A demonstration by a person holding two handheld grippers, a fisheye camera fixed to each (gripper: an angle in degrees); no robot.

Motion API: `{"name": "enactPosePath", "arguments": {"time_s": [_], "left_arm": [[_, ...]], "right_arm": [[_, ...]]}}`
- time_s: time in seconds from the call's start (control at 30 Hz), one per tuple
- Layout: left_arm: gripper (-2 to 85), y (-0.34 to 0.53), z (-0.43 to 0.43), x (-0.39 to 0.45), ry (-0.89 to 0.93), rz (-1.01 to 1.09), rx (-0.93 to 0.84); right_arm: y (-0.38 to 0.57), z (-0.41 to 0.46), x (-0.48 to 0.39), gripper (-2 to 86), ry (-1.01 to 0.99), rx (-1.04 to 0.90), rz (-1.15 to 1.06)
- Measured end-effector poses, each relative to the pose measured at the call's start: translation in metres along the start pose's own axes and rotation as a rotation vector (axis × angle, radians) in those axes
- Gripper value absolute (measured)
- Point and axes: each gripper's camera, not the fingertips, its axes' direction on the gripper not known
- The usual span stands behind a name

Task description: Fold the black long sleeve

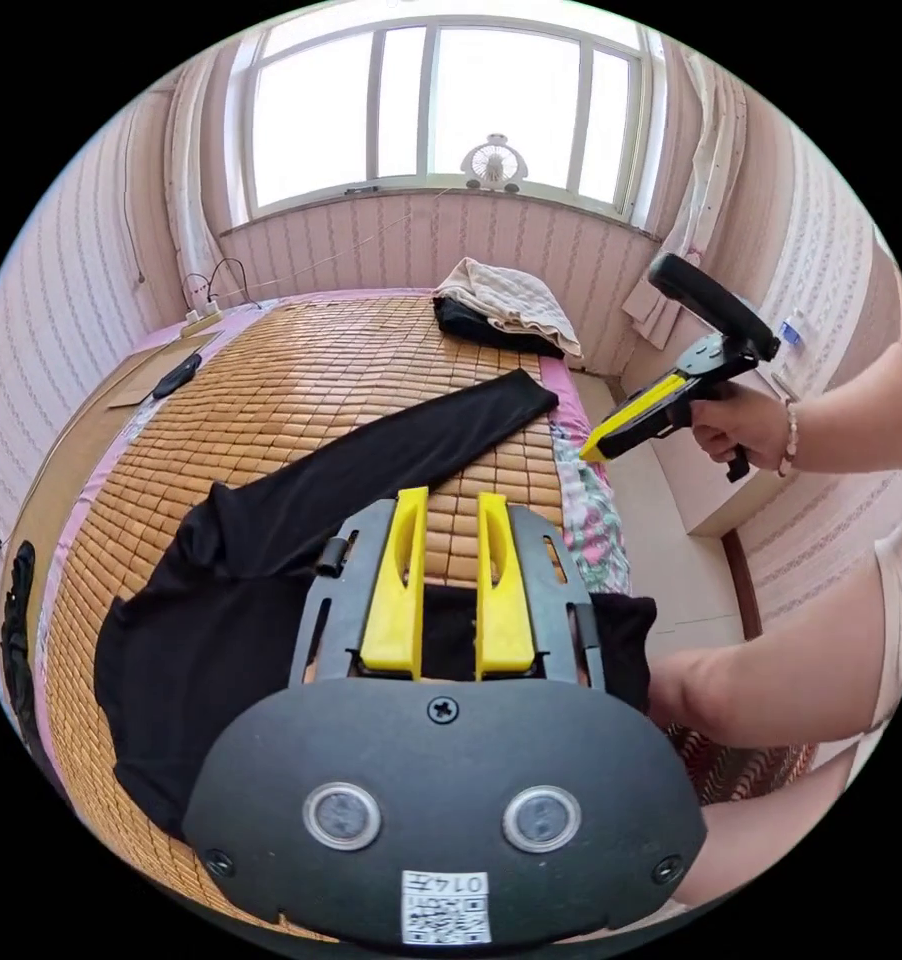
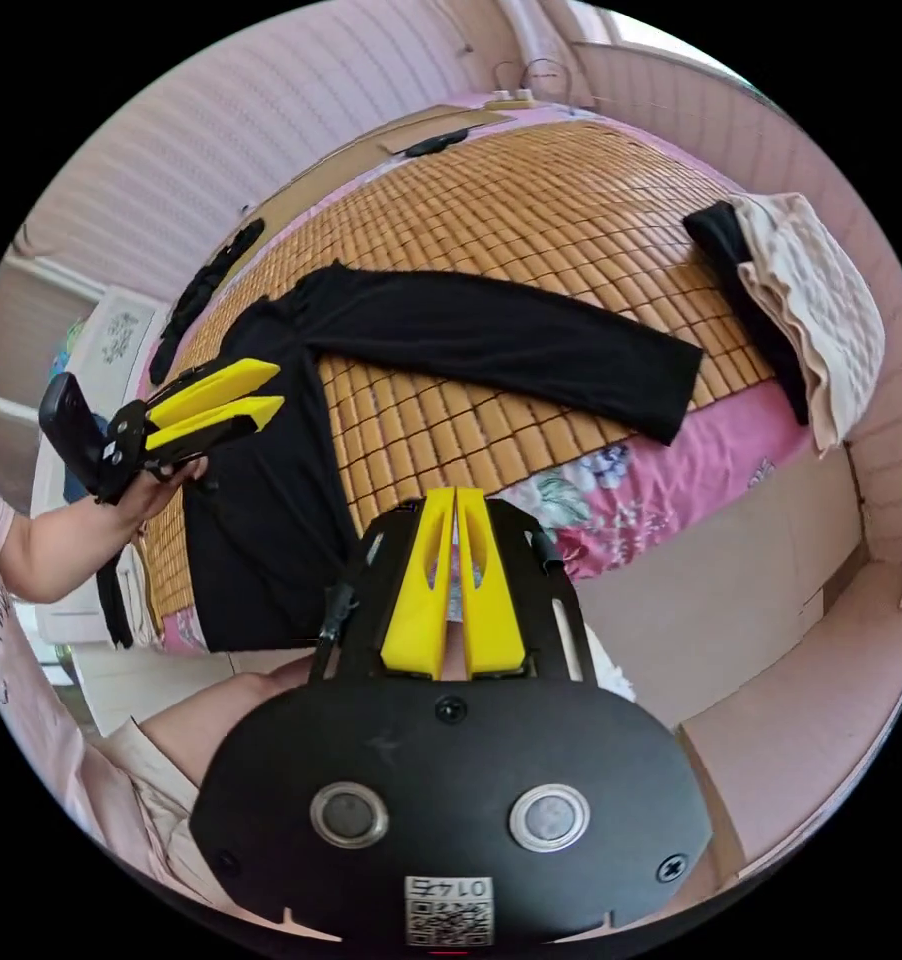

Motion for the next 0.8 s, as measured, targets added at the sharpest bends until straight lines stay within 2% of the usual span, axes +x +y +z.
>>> {"name": "enactPosePath", "arguments": {"time_s": [0.1,0.23,0.43,0.57,0.6,0.8], "left_arm": [[10.7,-0.036,0.032,-0.016,-0.005,0.035,-0.017],[10.8,-0.077,0.075,-0.031,-0.020,0.071,-0.062],[11.1,-0.116,0.126,-0.039,-0.026,0.078,-0.214],[11.1,-0.128,0.145,-0.039,-0.051,0.091,-0.264],[11.1,-0.128,0.154,-0.039,-0.058,0.094,-0.311],[7.0,-0.127,0.153,-0.036,-0.068,0.071,-0.282]], "right_arm": [[-0.010,-0.019,0.038,0.8,0.035,0.112,0.085],[-0.027,-0.029,0.073,7.6,0.092,0.247,0.155],[-0.049,-0.016,0.117,7.7,0.234,0.183,0.252],[-0.053,0.000,0.132,5.8,0.205,0.105,0.225],[-0.049,-0.003,0.131,4.1,0.240,0.138,0.222],[-0.027,-0.011,0.145,0.9,0.223,0.161,0.202]]}}
